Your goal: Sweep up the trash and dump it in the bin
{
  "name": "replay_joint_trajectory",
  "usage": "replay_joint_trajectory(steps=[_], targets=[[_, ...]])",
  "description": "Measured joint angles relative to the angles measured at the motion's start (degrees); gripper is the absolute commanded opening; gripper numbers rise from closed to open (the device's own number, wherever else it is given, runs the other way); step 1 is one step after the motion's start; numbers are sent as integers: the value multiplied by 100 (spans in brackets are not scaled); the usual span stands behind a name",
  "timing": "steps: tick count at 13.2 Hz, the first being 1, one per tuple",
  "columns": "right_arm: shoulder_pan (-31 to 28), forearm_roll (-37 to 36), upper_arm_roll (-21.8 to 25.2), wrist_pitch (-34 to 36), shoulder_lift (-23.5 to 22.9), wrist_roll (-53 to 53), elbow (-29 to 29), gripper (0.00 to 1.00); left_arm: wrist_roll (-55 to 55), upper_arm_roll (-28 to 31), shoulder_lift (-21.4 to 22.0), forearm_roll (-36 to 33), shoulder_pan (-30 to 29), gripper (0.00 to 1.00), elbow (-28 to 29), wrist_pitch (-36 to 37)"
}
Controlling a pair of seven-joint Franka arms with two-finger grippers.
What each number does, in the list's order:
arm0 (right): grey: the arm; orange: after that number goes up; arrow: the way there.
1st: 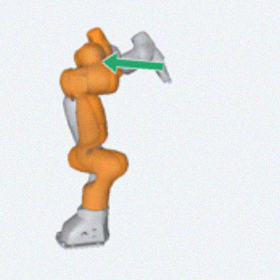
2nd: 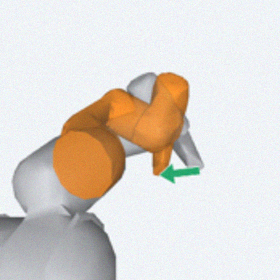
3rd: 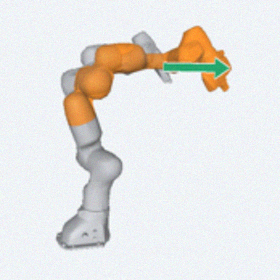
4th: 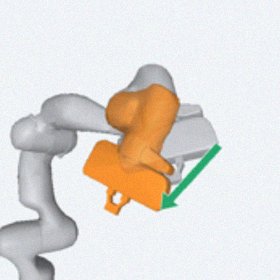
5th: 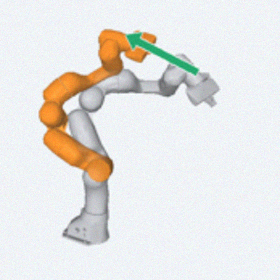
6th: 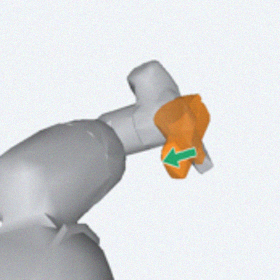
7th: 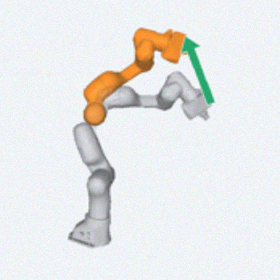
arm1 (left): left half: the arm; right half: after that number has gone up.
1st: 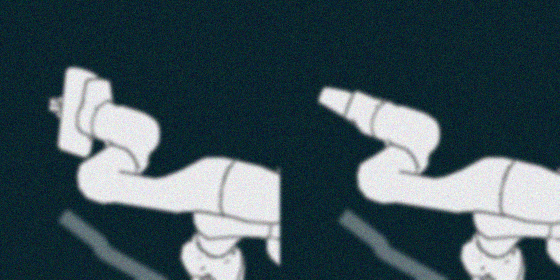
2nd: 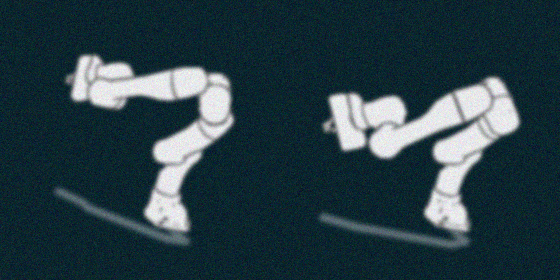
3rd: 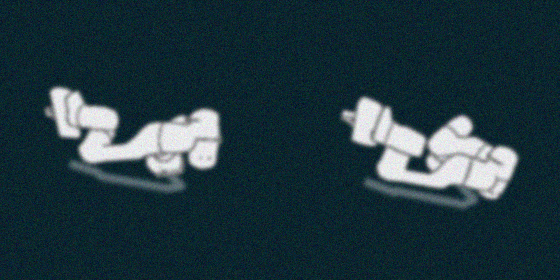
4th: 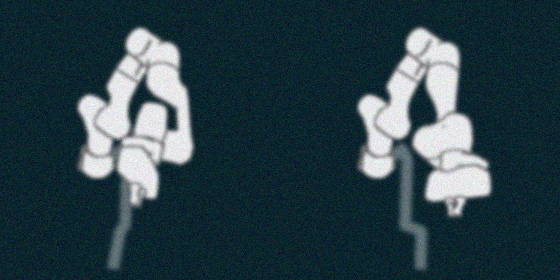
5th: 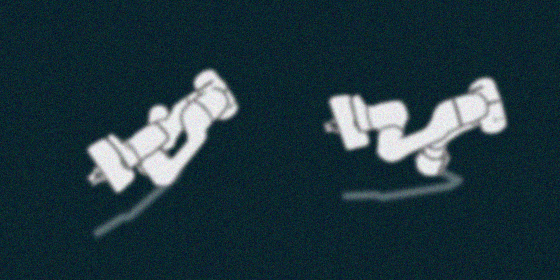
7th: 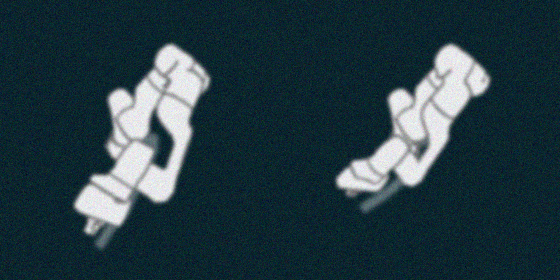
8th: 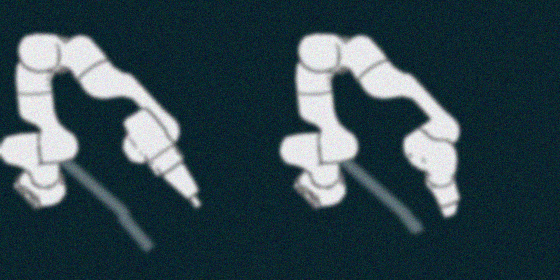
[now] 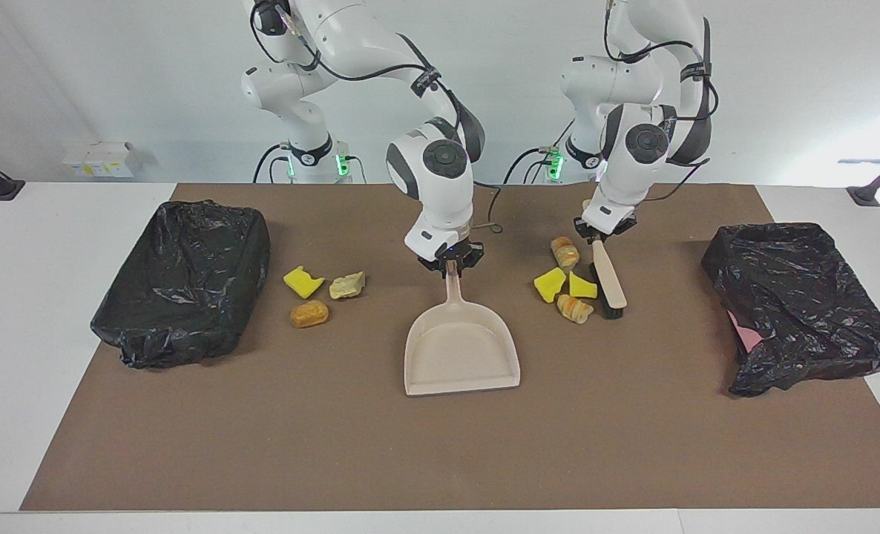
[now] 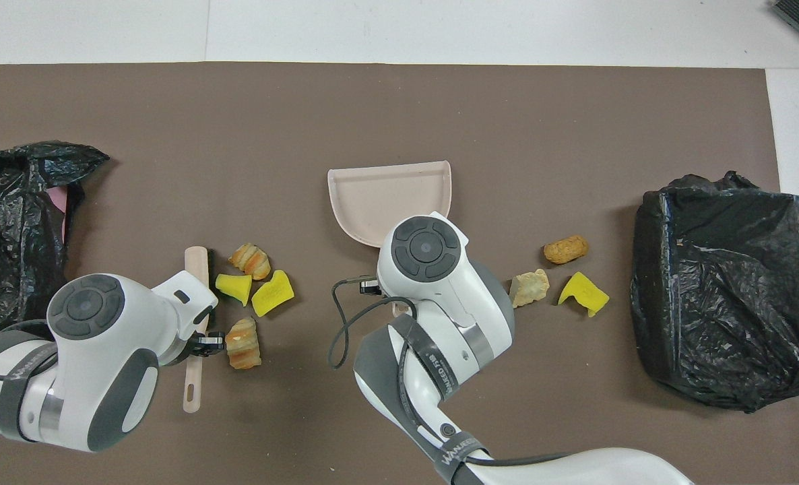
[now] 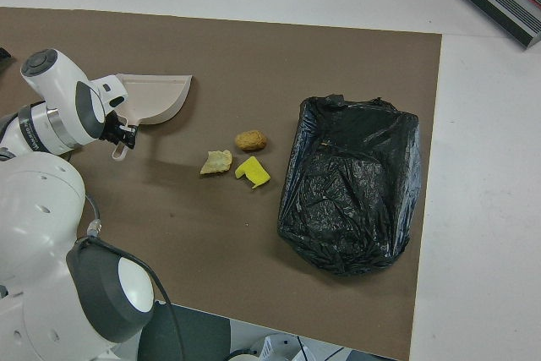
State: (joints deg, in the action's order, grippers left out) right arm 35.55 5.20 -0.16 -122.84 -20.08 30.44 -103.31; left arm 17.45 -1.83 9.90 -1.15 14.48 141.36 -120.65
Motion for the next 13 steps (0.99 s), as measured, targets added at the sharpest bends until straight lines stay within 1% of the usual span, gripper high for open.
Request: replay_joint_trajectory(steps=[2,4,6,8,10,13], targets=[[-25,-11,25,4,27,-70,12,0,56,-23,0,93,2,0,0,-3],[-179,-20,47,121,126,-547,27,0,70,-28,0,199,2,0,0,-4],[-466,-23,56,371,303,-1557,37,0,76,-28,0,260,2,0,0,-4],[-725,-23,62,470,409,-2685,37,0,78,-28,0,284,2,0,0,-4],[-827,-23,66,472,418,-3612,33,0,78,-30,0,316,2,0,1,0],[-855,-93,68,472,418,-5331,22,0,81,-34,0,351,2,0,2,4]])
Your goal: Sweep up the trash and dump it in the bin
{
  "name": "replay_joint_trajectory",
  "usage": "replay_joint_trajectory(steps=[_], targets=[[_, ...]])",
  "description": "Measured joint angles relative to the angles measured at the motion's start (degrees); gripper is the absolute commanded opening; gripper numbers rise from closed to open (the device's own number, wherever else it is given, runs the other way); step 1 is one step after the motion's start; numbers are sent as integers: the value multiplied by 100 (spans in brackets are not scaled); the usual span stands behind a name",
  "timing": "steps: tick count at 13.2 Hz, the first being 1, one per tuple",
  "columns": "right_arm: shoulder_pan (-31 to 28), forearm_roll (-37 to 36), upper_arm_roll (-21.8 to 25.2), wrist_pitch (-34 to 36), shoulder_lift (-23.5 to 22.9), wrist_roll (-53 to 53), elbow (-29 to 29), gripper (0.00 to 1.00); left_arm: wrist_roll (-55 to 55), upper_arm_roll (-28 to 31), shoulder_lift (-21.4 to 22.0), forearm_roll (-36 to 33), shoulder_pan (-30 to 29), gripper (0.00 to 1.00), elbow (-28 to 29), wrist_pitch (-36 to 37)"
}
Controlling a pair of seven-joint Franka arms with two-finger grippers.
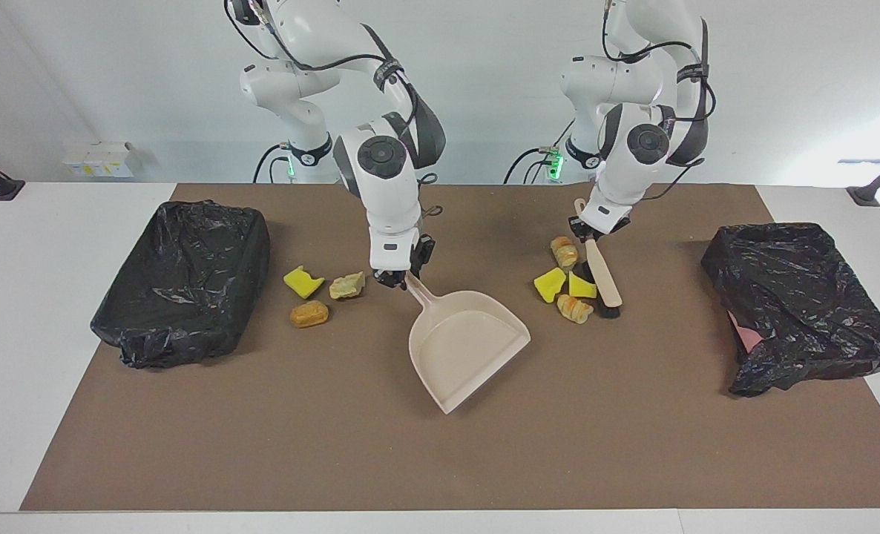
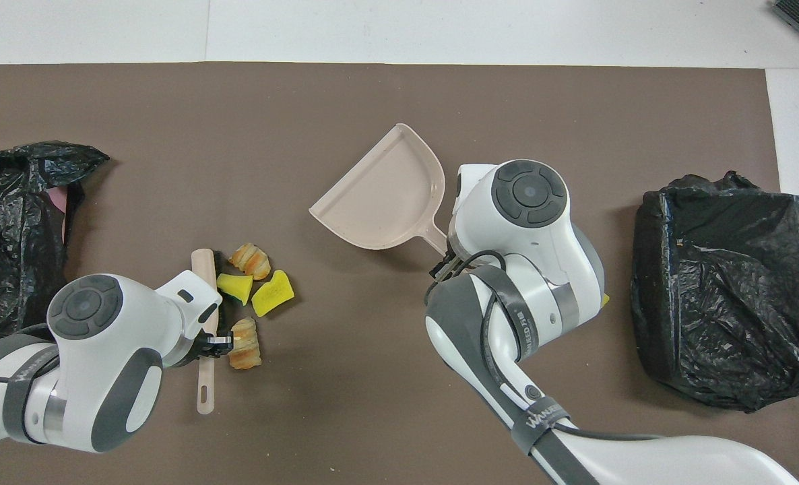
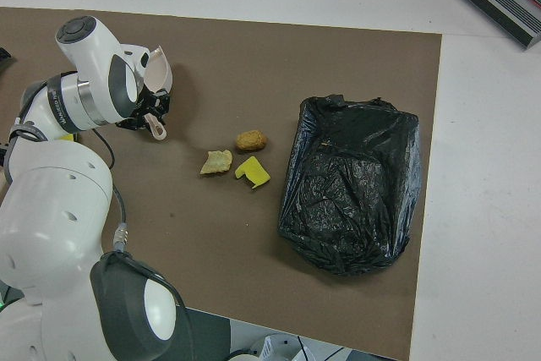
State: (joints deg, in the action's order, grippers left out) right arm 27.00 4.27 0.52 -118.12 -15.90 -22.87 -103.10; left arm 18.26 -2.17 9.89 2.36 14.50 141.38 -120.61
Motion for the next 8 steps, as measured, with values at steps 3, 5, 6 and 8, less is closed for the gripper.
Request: replay_joint_trajectory(steps=[3,5,6,8], targets=[[-5,-460,-2,8,-2,-1307,-30,0,3,0,0,53,0,0,10,0],[-5,-635,-3,9,-40,-2020,-48,0,4,-2,0,64,0,0,15,0],[-3,-752,-7,9,-67,-2216,-51,0,4,-2,0,66,0,0,15,0],[27,-913,-19,9,-127,-2618,-55,0,5,-2,0,88,0,0,16,0]])
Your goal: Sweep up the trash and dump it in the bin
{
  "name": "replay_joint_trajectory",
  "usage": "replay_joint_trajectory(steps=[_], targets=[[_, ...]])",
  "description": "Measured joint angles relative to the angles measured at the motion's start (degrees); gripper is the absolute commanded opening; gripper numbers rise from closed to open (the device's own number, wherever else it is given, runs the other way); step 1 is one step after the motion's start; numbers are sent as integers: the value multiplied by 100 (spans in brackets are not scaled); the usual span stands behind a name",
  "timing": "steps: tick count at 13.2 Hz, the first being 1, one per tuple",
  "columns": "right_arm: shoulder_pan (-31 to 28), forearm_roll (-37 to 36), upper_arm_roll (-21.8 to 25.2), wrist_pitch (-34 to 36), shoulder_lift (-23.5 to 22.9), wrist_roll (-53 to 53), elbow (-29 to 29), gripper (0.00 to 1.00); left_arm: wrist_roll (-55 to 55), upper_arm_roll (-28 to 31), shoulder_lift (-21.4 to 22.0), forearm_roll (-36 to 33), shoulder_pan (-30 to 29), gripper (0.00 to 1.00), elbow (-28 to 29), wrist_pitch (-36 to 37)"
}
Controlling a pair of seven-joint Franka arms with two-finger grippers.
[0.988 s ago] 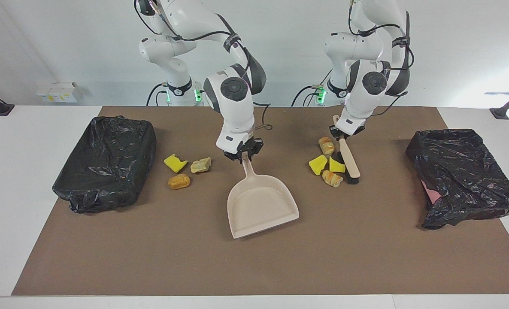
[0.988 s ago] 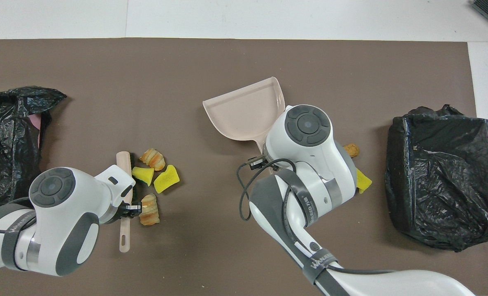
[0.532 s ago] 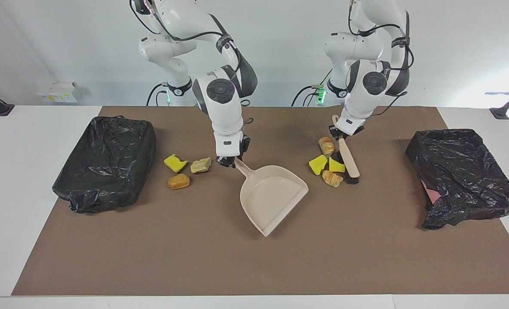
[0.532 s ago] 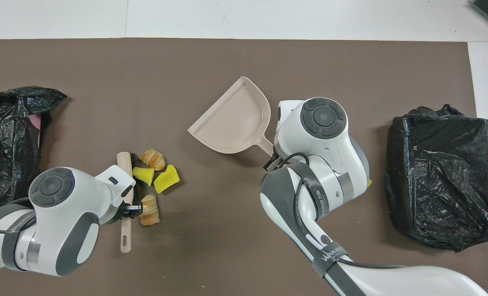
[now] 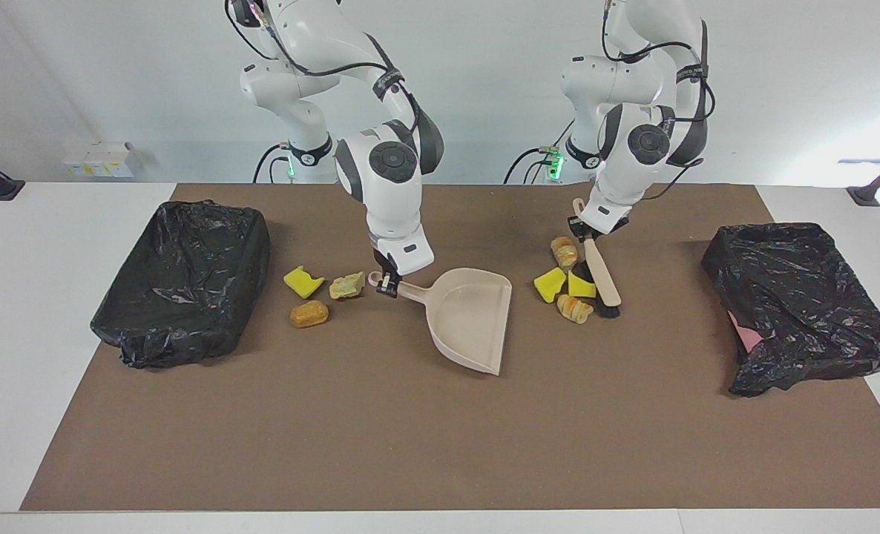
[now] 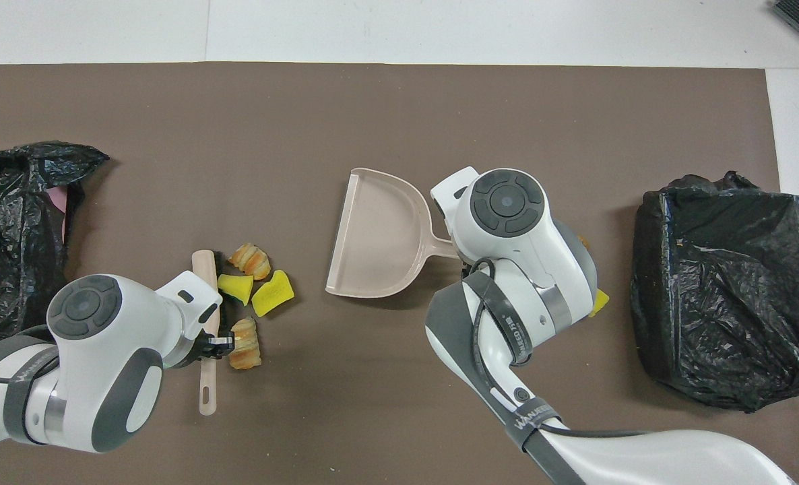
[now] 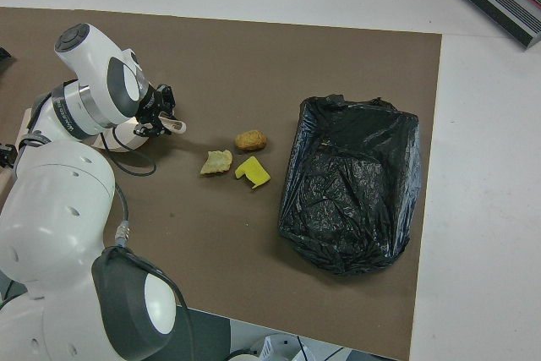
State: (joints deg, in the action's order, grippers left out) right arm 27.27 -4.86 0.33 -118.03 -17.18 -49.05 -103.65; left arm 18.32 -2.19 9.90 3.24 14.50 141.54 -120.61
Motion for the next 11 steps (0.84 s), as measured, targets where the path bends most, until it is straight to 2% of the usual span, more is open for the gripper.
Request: replay_joint_trajectory(steps=[11], targets=[[16,-389,-9,-40,-65,-1414,-17,0,736,-53,22,92,232,0,62,6]])
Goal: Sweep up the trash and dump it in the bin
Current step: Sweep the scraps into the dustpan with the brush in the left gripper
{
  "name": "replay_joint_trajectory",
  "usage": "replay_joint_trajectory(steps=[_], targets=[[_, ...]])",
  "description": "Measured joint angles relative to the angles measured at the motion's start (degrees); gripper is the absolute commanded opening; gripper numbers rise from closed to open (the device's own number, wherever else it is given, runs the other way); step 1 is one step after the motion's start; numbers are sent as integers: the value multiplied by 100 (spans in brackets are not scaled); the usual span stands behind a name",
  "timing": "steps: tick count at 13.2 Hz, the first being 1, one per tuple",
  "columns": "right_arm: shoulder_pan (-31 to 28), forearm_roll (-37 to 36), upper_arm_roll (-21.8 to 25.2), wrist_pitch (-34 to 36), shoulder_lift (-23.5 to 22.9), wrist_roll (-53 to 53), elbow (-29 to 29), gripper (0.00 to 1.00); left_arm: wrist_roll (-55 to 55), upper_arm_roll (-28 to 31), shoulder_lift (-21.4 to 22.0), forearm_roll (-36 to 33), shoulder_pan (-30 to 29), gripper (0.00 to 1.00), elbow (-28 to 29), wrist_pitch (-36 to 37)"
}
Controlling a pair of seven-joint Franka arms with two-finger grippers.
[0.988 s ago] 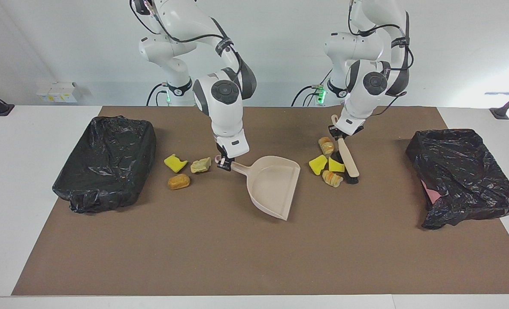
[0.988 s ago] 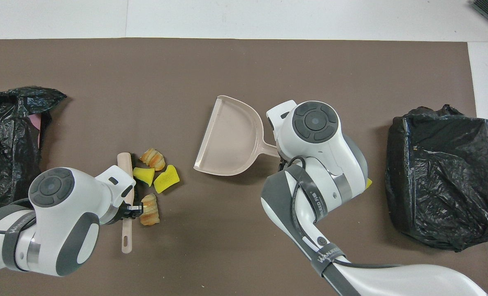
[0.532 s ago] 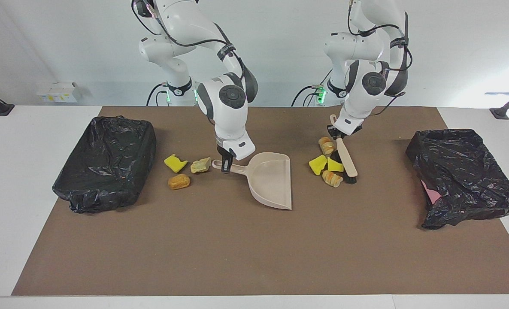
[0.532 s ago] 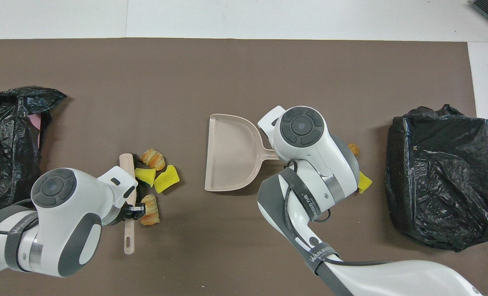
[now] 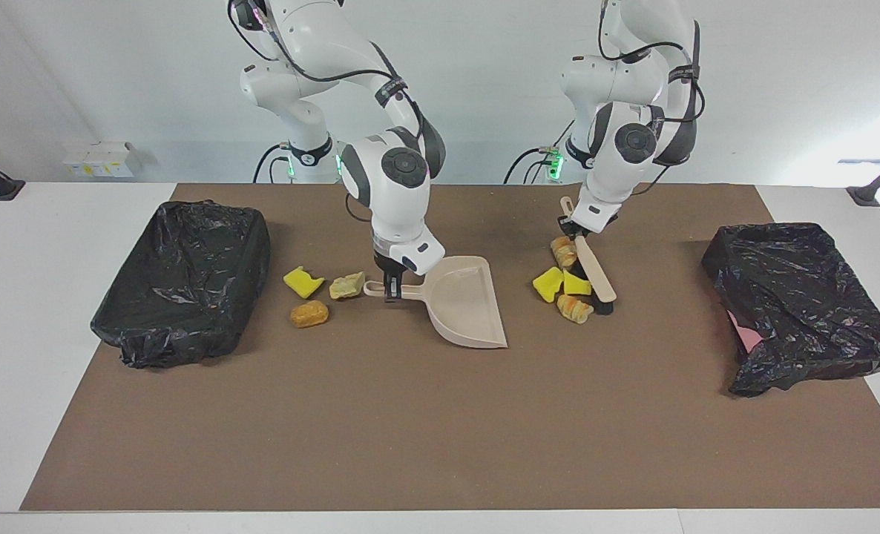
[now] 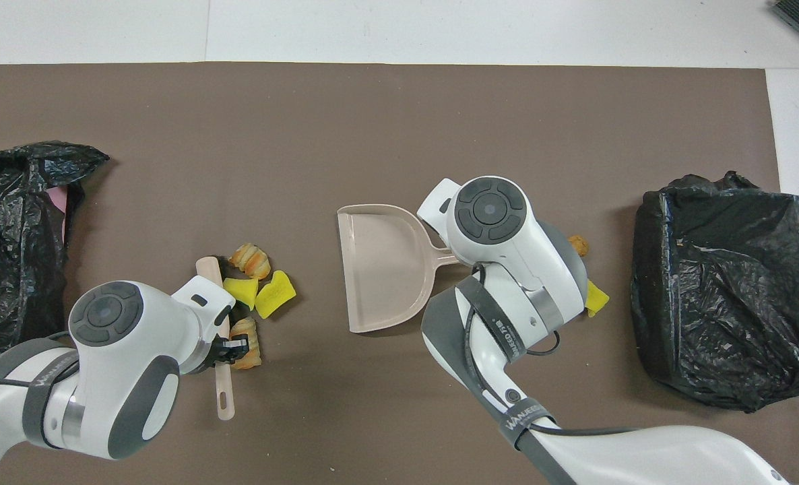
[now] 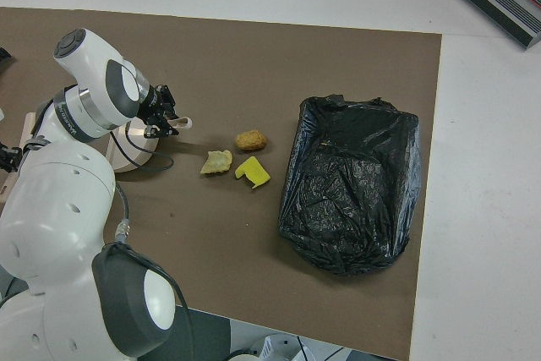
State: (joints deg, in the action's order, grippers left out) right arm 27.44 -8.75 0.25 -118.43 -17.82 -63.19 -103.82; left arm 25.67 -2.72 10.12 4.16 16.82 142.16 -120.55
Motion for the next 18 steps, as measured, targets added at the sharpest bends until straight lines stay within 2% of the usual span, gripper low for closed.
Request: replay_joint_trajectory(steps=[6,11,14,18], targets=[[0,-29,0,-99,-65,-30,-3,0,257,-8,107,73,153,0,147,-136],[23,-32,-1,-128,-88,-33,-3,0,263,-17,-11,702,628,0,97,-650],[40,-33,-1,-134,-90,-33,-3,0,383,-39,-262,1342,1216,0,-316,-891],[42,-33,-1,-150,-95,-33,-3,0,591,-56,-664,1603,1666,0,-1003,-906]])
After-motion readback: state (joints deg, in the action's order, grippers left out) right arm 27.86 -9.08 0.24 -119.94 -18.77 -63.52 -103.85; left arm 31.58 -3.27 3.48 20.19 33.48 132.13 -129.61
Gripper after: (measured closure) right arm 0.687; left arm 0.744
